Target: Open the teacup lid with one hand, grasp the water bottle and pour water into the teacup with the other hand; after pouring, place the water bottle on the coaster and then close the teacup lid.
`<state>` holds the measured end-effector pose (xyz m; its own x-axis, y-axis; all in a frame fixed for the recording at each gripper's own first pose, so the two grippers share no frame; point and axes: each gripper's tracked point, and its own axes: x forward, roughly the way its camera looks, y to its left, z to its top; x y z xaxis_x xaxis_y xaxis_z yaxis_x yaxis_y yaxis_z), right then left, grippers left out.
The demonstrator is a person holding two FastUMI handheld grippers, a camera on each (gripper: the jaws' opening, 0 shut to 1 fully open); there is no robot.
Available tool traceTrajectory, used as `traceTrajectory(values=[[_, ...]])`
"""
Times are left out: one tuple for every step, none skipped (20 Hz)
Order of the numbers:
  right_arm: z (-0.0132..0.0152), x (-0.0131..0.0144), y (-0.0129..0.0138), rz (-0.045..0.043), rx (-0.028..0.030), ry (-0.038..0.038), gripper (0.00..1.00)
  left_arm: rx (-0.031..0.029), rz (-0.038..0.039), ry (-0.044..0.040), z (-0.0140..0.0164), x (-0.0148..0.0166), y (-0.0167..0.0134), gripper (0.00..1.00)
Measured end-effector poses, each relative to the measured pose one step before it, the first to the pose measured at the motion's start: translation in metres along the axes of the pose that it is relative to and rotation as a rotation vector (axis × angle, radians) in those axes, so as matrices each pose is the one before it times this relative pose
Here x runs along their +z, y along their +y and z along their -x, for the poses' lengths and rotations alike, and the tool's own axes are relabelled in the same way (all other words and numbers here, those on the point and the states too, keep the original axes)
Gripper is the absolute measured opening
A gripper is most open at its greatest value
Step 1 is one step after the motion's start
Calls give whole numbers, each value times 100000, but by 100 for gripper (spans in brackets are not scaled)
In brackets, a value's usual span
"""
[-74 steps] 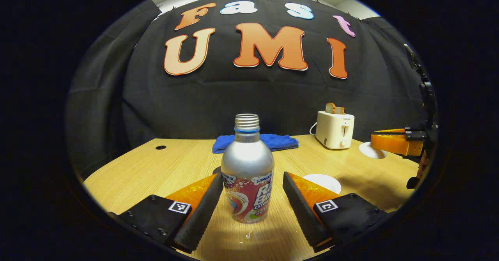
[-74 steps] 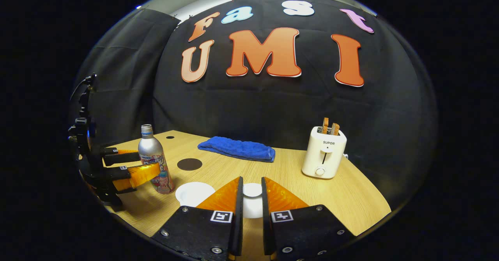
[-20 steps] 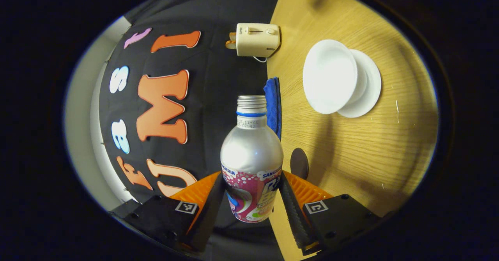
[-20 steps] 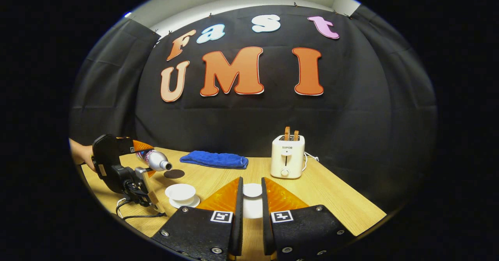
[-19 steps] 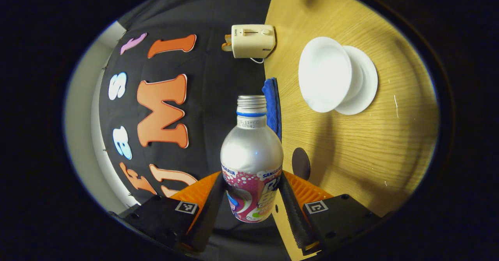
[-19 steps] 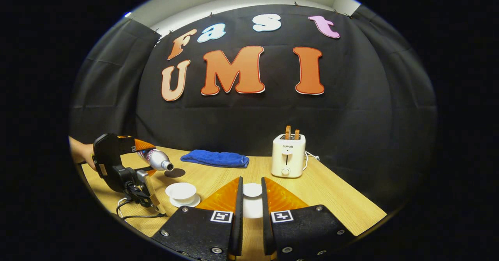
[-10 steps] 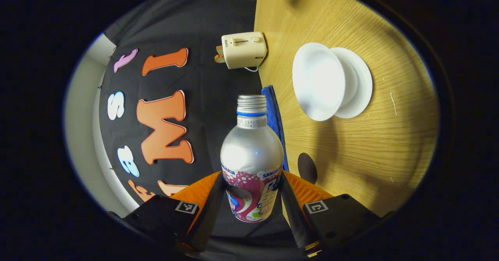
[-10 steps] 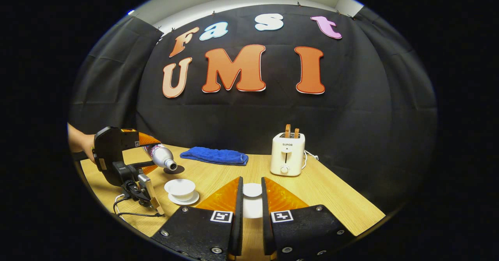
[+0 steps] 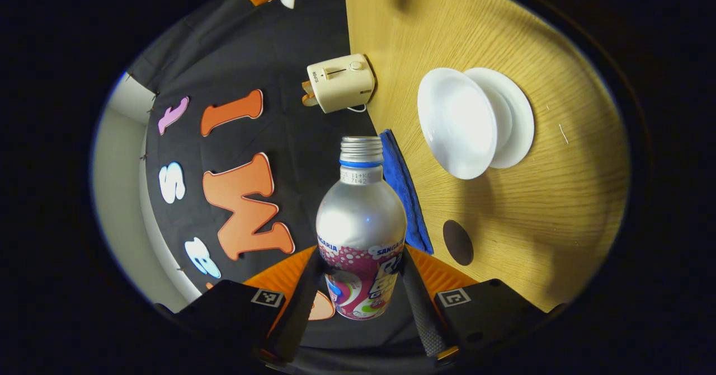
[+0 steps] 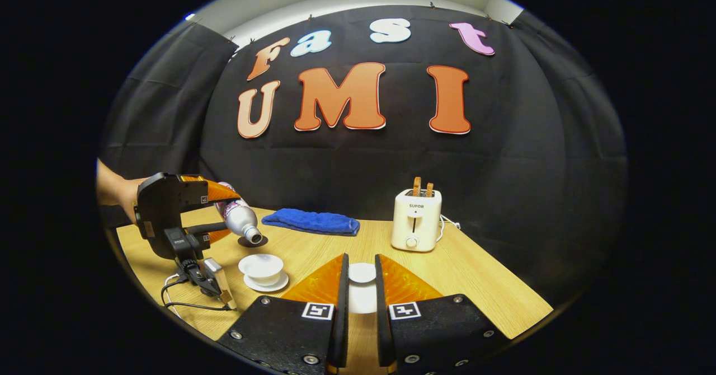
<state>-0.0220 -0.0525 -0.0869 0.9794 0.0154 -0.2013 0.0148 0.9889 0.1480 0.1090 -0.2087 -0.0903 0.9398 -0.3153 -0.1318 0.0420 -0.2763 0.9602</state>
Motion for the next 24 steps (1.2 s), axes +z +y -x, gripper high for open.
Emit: traceTrajectory(values=[[-21,27,99,237,260,116,22,398,-1128,88,-101,-53,-15,82],[-10,-20,11,308,-22,-152,22,95,-1212,-391,0,32,161,84],[-34,21,-14,234,150,2,22,626,-1165,25,23,26,97,84],[7,16,104,64,215,-96,22,123,-1341,-427,8,83,64,82],[-11,-11,-5,-123,121,-25,22,848,-1954,-123,127,-5,-8,84],[-43,-37,64,-127,219,89,22,-124,-2954,-447,74,110,-8,84],[44,-53,93,-220,19,55,21,-124,-2994,-501,-237,165,-306,84],[2,-89,157,-39,427,446,22,293,-1899,-334,229,70,-65,85],[55,-122,220,333,562,-41,22,-89,-478,93,136,-98,-178,85],[24,-58,115,666,336,-11,22,330,-5,250,179,-289,36,87],[42,-29,46,571,143,-48,22,975,-908,-179,20,-38,192,82],[-63,82,14,151,75,49,22,414,-1160,-110,-25,193,405,83],[16,-70,140,-88,529,88,22,576,-1083,-474,42,33,194,84],[54,81,15,-336,127,-238,22,599,-1201,-328,-14,-175,305,84],[-28,42,125,-84,348,-152,22,1090,-999,-213,-84,-70,206,82],[-29,10,27,21,-127,-104,22,601,-711,-108,141,-110,243,82],[-39,-117,15,25,245,140,22,496,-812,19,37,15,223,82],[133,-63,0,-123,109,144,22,801,-924,-62,-118,-198,314,84],[-67,-73,154,-193,377,286,22,602,-1075,-85,9,-78,193,82],[-11,-34,224,48,582,-26,22,501,-759,-11,83,-184,356,83],[72,52,14,234,-8,-122,22,1083,-783,-47,178,-141,164,83],[-20,3,34,327,268,-77,22,876,-1011,4,-143,-225,536,83],[-25,111,77,-9,67,-227,22,943,-901,77,92,-85,153,85],[15,82,57,-178,472,-102,22,715,-801,50,-197,-265,303,85]])
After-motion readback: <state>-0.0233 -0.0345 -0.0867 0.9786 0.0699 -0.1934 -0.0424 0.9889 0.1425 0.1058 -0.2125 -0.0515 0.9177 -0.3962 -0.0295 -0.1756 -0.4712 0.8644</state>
